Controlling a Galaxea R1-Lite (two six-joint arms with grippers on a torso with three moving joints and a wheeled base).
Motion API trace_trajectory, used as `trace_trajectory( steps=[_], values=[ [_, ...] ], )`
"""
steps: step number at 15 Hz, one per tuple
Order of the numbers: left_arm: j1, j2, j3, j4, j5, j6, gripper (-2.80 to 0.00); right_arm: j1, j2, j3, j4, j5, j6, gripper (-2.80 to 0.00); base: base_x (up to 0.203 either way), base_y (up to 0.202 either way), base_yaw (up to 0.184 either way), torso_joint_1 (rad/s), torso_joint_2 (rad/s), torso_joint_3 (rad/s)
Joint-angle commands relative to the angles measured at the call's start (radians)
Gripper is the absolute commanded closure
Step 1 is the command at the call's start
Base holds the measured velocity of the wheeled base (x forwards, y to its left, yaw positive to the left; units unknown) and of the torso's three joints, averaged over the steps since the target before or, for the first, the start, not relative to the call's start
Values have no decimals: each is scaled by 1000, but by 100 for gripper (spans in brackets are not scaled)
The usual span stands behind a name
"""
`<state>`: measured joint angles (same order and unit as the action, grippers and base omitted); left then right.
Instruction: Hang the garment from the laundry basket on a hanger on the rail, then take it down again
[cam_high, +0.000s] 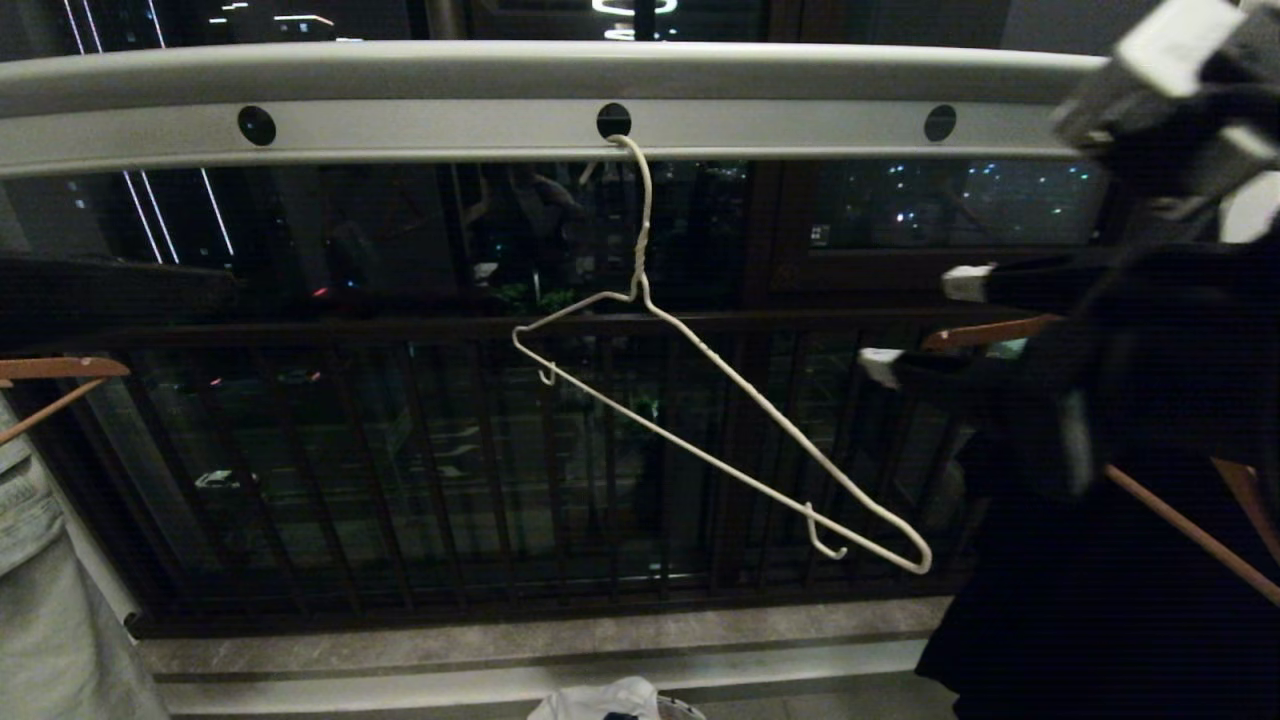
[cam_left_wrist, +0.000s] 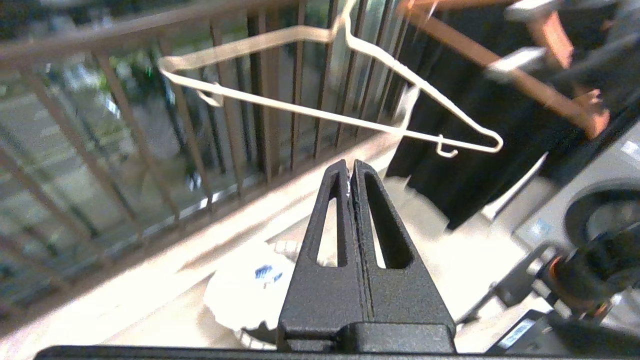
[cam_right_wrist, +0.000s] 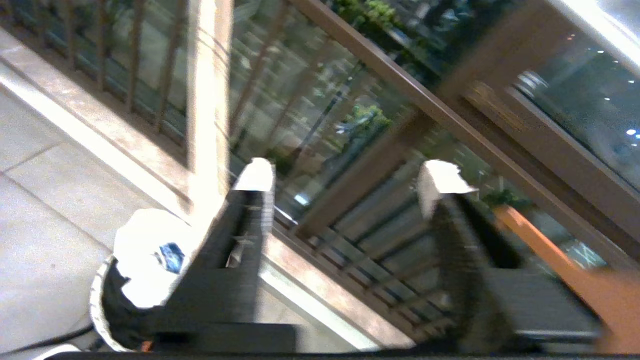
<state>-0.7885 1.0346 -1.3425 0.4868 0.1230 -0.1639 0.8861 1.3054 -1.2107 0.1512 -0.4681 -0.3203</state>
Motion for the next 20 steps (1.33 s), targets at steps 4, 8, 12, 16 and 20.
trace_trajectory(
  steps=[4,8,12,16,20],
  values=[
    [3,-93,153,2,8,-4,0,-179,-320,159,18,32,-19,0,0,0,0,0,0,0],
    [164,-284,310,-11,51,-1,0,-401,-514,227,20,63,-18,0,0,0,0,0,0,0],
    [525,-505,435,-71,56,-3,0,-638,-749,300,21,81,-8,0,0,0,0,0,0,0],
    [699,-714,551,-82,49,-1,0,-888,-890,297,36,71,-3,0,0,0,0,0,0,0],
    [782,-887,682,-85,-46,11,0,-909,-1094,357,244,83,-3,0,0,0,0,0,0,0]
  ],
)
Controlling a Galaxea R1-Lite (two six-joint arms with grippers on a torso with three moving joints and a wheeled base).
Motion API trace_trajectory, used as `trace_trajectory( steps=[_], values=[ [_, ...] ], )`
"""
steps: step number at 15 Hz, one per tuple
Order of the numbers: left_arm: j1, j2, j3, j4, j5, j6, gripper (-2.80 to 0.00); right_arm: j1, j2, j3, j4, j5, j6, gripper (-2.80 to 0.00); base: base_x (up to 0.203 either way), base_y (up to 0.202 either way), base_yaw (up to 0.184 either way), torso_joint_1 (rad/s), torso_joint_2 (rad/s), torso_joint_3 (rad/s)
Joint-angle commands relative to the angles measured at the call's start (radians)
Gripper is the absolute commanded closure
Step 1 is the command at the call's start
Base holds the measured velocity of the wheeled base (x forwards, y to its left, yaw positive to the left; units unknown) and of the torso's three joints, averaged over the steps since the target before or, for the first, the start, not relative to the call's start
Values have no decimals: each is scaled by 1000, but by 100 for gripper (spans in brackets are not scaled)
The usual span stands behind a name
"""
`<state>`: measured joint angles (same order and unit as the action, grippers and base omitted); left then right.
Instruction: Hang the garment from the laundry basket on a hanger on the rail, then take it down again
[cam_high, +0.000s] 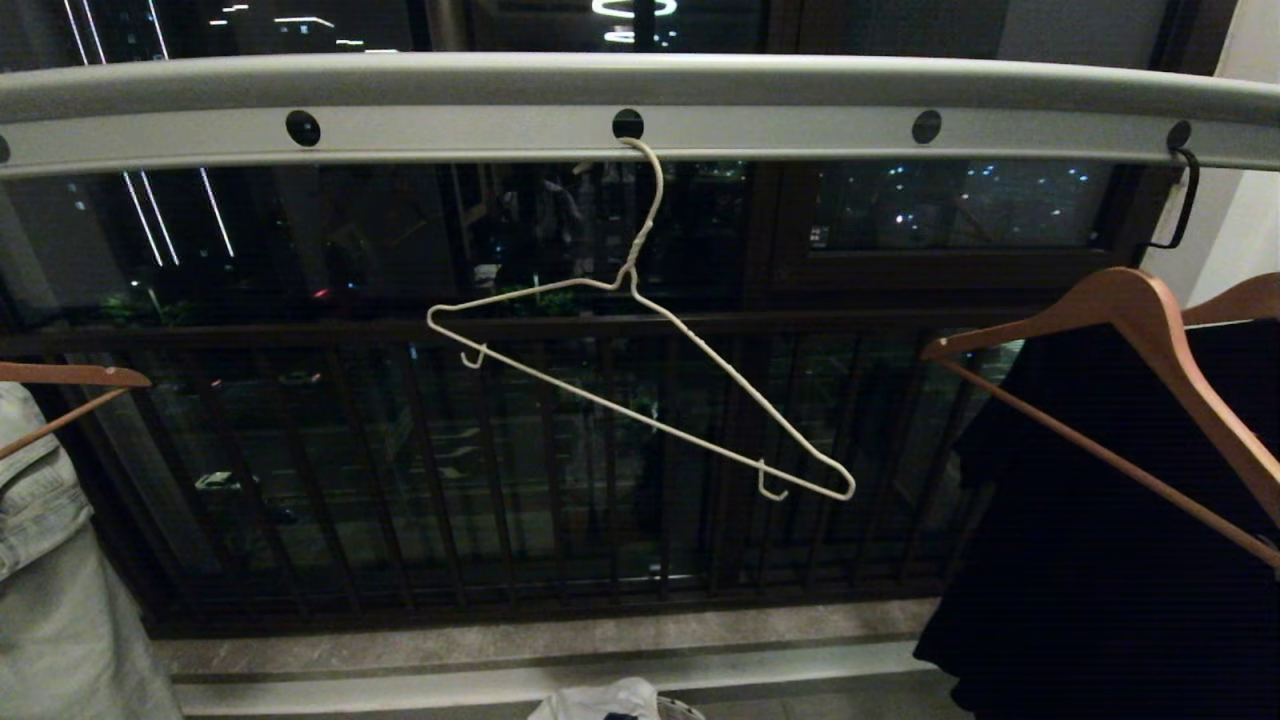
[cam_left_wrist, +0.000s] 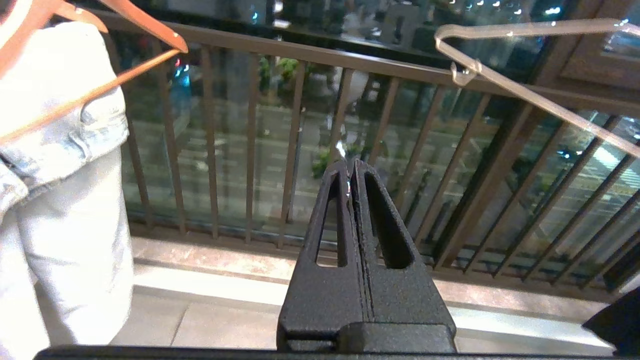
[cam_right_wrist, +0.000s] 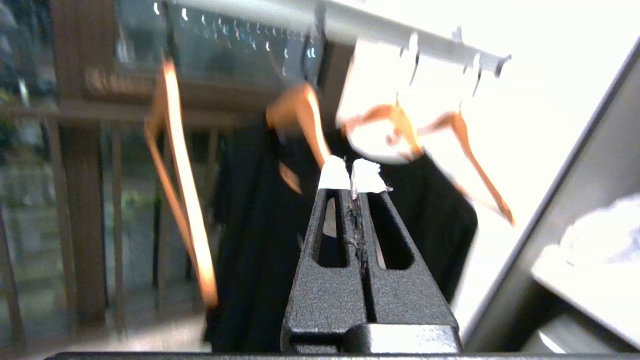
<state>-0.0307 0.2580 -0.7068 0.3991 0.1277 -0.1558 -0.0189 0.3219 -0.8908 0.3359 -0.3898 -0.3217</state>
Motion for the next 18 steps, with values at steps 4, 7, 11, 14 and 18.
trace_trajectory(
  steps=[4,7,11,14,18],
  values=[
    [31,-245,216,-3,-137,124,0,26,-255,296,89,256,38,0,0,0,0,0,0,0],
    [31,-255,389,-113,-137,194,0,29,-313,509,44,354,118,0,0,0,0,0,0,0],
    [32,-256,706,-457,-141,350,0,30,-321,795,-300,398,182,0,0,0,0,0,0,0],
    [32,-256,722,-460,-168,368,0,30,-323,892,-383,407,190,0,0,0,0,0,0,0],
    [31,-256,719,-444,-169,330,0,30,-322,889,-319,411,217,0,0,0,0,0,0,0]
  ],
)
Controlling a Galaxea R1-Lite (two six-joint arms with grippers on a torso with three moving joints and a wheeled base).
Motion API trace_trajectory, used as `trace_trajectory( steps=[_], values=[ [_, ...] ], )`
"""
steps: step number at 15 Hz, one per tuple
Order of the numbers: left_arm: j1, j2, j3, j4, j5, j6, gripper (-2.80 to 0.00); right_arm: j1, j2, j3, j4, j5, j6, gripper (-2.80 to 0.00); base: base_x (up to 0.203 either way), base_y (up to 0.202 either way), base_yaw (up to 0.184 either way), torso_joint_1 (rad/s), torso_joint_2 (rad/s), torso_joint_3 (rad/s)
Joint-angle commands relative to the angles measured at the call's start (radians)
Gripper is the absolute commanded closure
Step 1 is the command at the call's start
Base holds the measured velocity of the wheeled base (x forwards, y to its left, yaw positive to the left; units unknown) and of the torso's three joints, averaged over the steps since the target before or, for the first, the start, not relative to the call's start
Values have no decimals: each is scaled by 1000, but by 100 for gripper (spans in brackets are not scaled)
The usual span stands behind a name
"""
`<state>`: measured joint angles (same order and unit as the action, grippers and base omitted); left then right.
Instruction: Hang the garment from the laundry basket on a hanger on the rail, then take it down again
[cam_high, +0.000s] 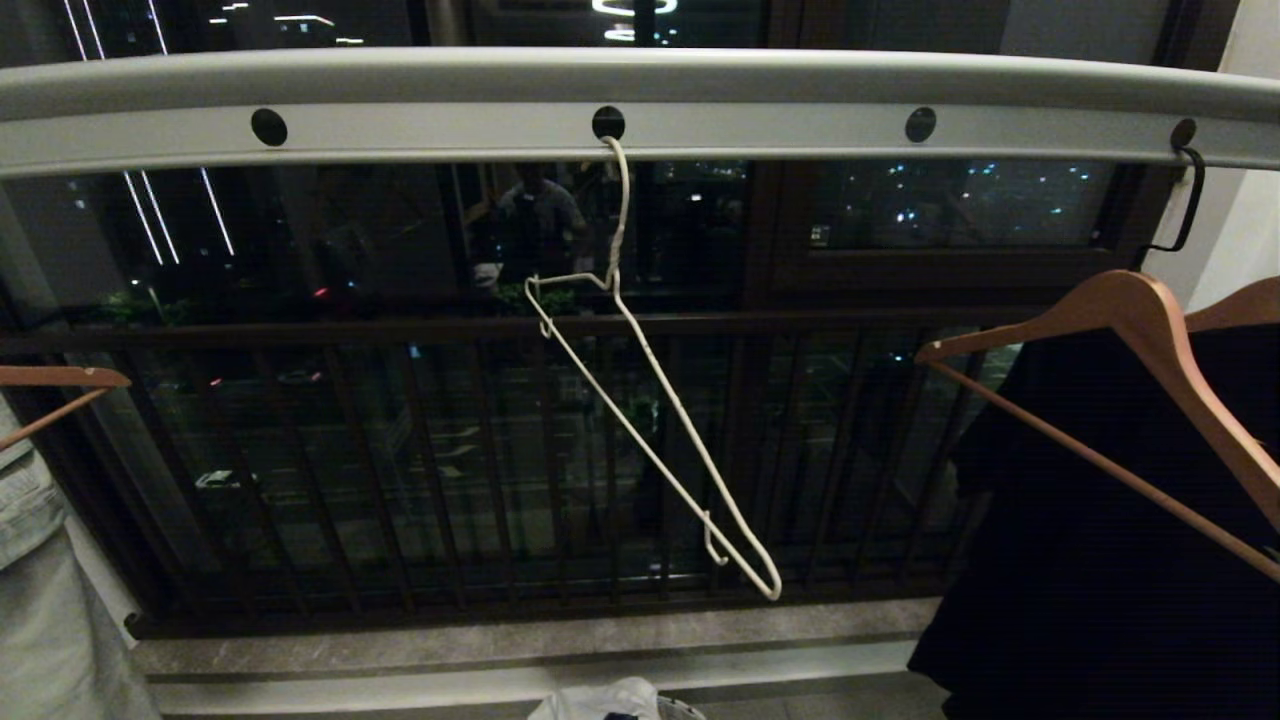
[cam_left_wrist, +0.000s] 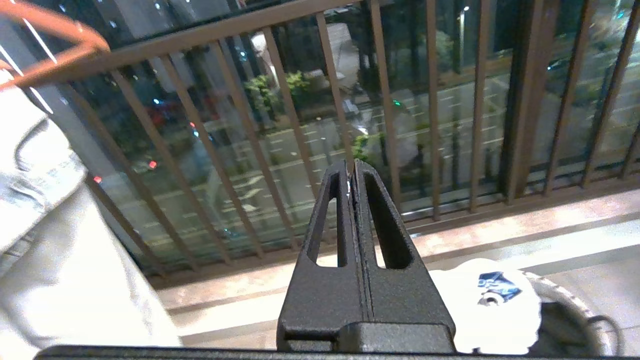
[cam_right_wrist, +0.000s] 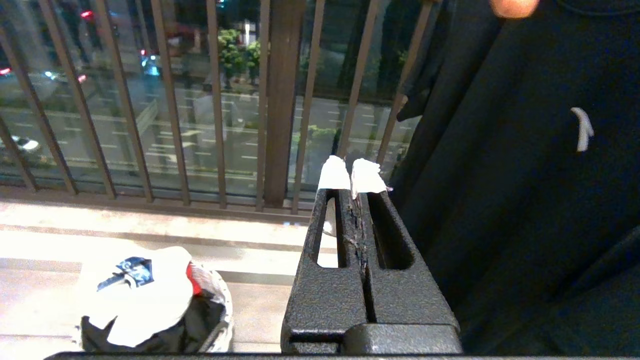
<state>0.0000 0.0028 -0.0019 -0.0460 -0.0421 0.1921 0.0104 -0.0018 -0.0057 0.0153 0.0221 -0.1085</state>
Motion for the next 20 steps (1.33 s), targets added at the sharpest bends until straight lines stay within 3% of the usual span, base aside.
trace_trajectory(
  steps=[1,5,9,12,20],
  values=[
    [0,-1,14,4,4,-37,0,0,2,4,2,-1,6,0,0,0,0,0,0,0],
    [2,-1,13,6,19,-42,0,0,2,4,2,-1,10,0,0,0,0,0,0,0],
    [2,-1,16,0,20,-146,0,0,2,6,2,-2,23,0,0,0,0,0,0,0],
    [2,-1,16,0,24,-177,0,0,2,6,2,-4,24,0,0,0,0,0,0,0],
    [2,-1,16,-3,30,-180,0,0,2,6,2,-4,24,0,0,0,0,0,0,0]
  ],
)
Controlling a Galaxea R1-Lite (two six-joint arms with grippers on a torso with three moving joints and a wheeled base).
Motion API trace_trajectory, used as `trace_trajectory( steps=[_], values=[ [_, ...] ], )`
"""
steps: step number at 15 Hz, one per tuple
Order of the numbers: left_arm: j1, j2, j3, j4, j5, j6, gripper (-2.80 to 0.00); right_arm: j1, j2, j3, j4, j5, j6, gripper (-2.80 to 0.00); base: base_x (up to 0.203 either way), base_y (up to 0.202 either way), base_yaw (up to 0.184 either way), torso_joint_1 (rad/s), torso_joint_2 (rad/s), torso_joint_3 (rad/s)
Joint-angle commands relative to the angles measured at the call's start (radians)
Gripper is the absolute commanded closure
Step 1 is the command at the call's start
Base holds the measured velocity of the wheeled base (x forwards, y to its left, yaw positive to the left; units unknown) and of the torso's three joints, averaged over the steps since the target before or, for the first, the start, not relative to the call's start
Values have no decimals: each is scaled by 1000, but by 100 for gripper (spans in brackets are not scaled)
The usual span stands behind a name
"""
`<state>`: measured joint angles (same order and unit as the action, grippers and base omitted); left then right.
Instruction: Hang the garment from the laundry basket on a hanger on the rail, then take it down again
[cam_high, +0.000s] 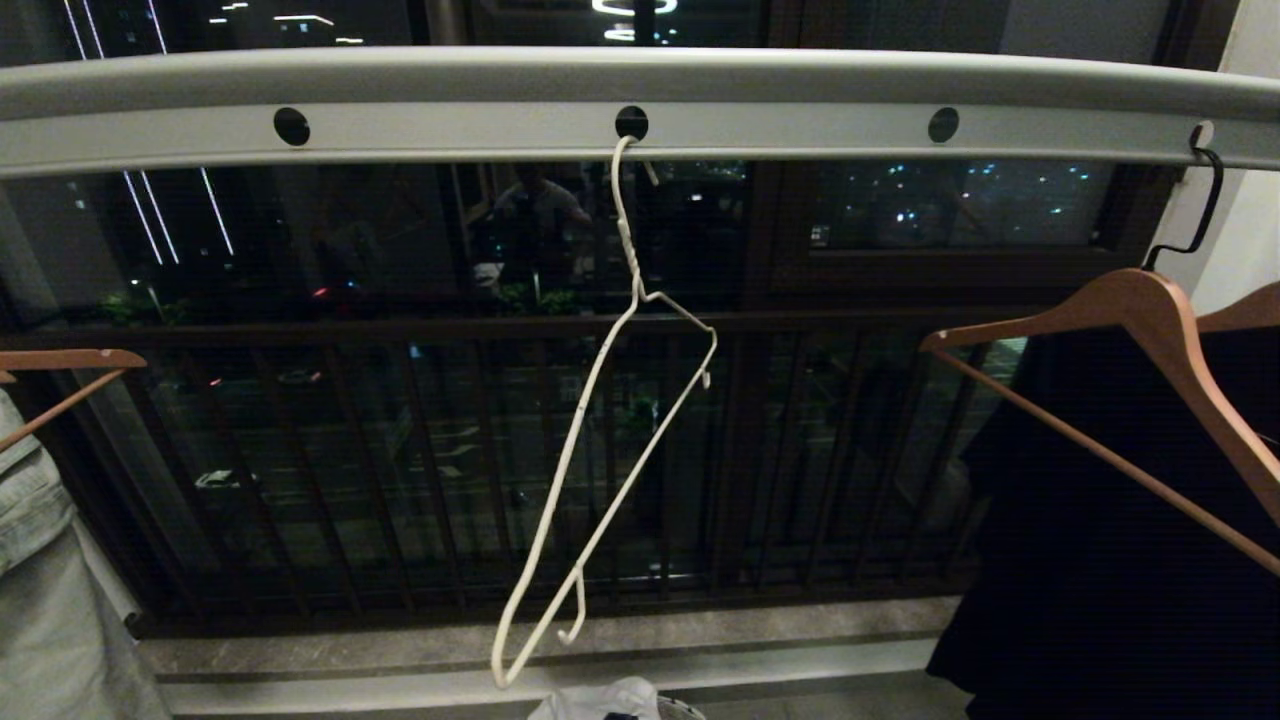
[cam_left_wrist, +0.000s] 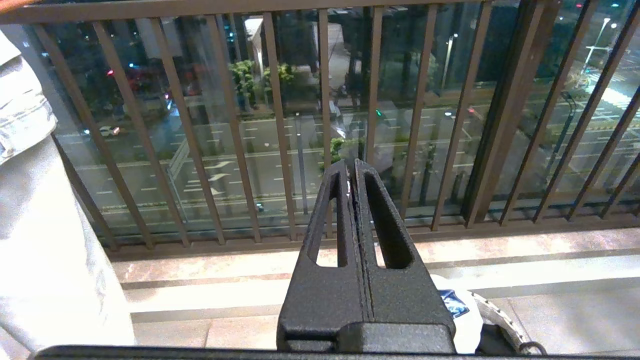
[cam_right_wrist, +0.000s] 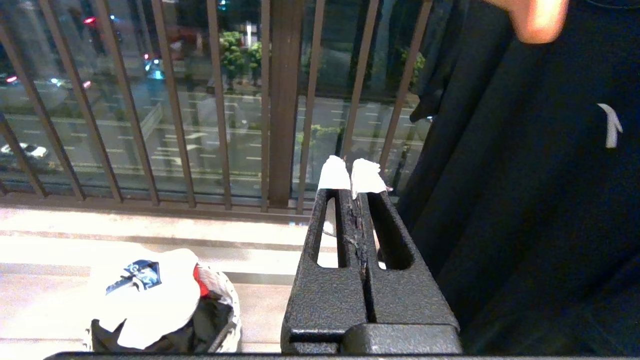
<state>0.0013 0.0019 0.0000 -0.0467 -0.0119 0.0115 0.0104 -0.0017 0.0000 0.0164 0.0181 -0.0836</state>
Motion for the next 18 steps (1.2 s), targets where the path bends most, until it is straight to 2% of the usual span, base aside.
trace_trajectory(
  steps=[1,18],
  values=[
    [0,0,14,1,0,1,0,0,2,0,0,0,-1,0,0,0,0,0,0,0],
    [0,0,14,-2,0,1,0,0,2,0,0,0,-1,0,0,0,0,0,0,0]
  ],
)
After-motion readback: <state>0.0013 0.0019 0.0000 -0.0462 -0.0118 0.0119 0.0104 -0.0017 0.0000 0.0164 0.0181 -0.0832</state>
